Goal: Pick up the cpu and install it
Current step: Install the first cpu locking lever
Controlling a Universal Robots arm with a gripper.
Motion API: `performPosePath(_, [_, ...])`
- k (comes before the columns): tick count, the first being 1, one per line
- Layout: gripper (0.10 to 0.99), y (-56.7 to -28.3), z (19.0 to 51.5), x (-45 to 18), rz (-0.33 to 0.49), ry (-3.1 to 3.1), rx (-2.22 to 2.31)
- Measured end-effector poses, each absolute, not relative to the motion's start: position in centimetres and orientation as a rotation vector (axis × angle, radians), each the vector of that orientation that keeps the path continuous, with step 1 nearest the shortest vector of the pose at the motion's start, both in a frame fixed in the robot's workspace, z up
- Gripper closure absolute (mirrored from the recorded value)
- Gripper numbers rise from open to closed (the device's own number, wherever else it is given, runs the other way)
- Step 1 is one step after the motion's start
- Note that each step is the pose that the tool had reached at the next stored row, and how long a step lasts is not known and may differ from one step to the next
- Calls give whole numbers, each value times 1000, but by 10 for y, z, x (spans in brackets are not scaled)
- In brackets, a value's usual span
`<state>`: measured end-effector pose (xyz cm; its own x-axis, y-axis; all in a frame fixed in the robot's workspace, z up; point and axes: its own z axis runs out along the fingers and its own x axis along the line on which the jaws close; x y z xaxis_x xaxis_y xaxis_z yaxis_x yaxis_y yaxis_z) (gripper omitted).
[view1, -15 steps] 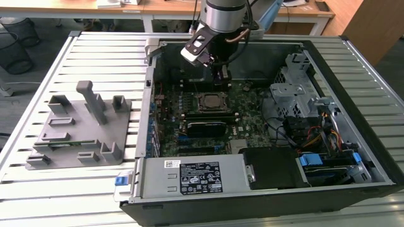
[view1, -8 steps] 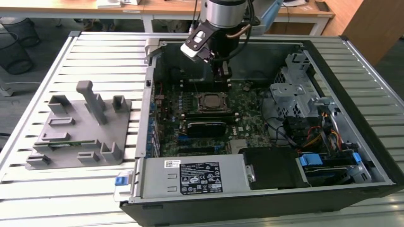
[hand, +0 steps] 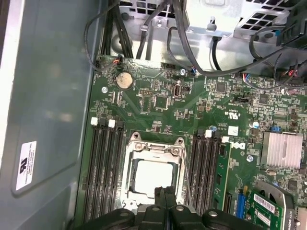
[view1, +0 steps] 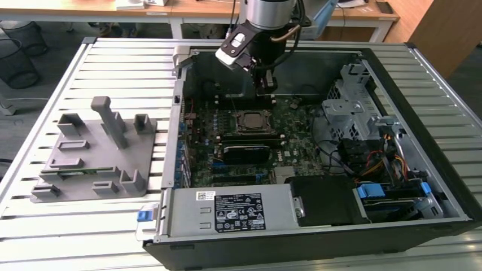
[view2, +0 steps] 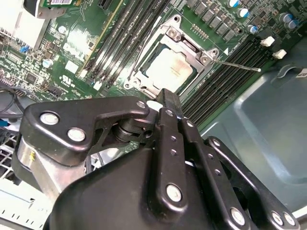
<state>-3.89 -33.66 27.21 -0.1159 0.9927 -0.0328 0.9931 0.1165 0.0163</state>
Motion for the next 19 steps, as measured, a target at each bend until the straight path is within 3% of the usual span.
performPosePath(19, [980,-337,272,-39,-6,2632,1648])
